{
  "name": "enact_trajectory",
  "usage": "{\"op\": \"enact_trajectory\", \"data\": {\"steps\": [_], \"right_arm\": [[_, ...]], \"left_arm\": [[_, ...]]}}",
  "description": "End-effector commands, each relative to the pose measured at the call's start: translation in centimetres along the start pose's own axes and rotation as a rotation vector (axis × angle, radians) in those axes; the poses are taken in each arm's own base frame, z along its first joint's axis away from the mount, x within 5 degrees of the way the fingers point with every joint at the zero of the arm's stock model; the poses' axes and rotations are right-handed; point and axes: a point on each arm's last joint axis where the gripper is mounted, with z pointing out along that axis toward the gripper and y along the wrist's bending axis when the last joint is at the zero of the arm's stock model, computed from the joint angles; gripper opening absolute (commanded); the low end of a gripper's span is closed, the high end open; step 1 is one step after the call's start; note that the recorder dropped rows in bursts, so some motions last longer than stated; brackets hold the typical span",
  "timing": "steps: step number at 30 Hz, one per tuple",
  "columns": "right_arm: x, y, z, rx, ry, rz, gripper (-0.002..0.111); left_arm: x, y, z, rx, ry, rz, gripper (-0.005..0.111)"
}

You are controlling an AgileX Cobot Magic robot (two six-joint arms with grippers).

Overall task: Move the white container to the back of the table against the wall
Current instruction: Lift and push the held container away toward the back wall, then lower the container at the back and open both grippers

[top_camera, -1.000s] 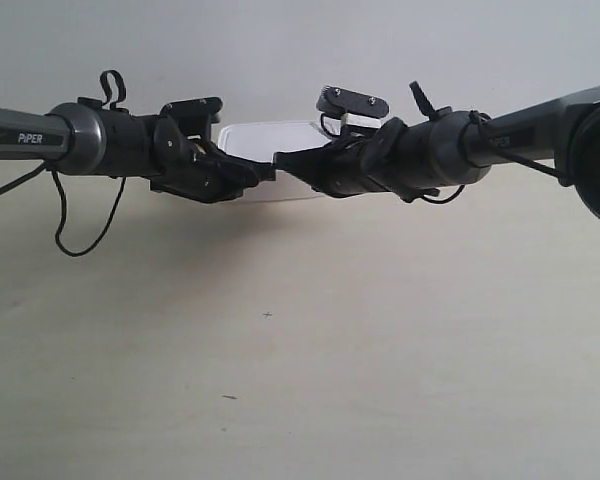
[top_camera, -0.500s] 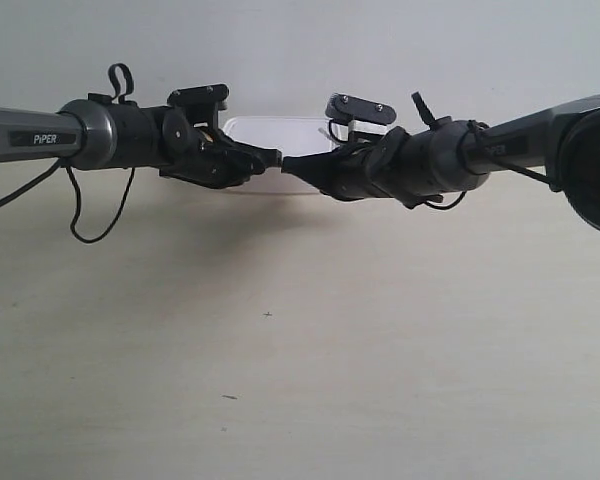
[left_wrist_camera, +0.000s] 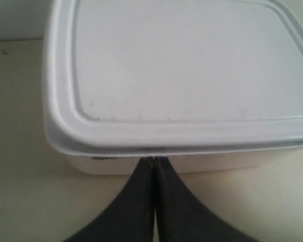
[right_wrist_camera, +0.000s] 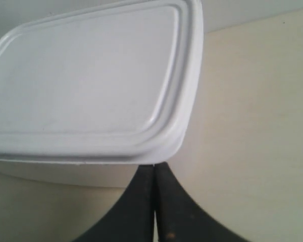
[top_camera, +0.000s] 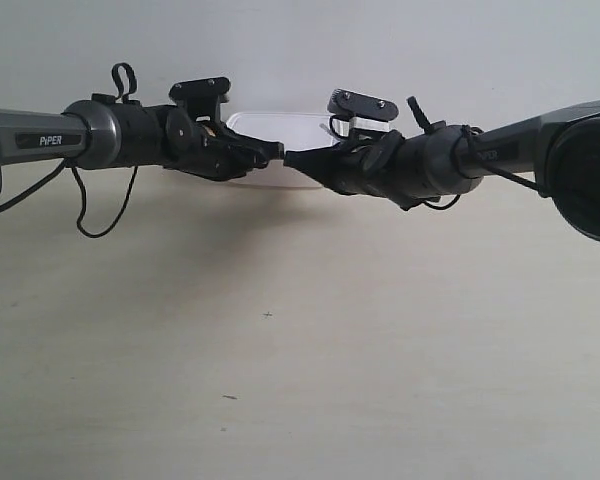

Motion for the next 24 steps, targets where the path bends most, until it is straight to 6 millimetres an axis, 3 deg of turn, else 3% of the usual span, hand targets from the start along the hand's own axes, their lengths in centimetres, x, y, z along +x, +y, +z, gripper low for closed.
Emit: {"op": "enact_trajectory", "data": {"steps": [1,11,18,21,24], "right_arm": [[-0.5,0.1,0.0,0.005,-0.036,-0.018,0.000],[-0.8,0.2,-0.1,0.002,-0.056,-0.063,0.000],[-3.6,0.6,-2.7,-0.085,0.057,-0.116,0.000],[-6.1,-2.2,-5.0,-0.106,0.198,-0.238,0.000],[-6.0,-3.0,-5.1,-0.108,0.239,-0.230,0.000]], "left_arm": [[-0.5,-0.4,-0.1,0.008,-0.043,-0.003,0.000],[-0.1,-0.8,-0.1,0.015,-0.008,0.011,0.000],[0.0,-0.6,-0.1,0.012,0.014,0.014,0.000],[0.1,-0.6,-0.1,0.012,0.020,0.034,0.000],[0.0,-0.7,-0.1,0.015,0.003,0.025,0.000]]}}
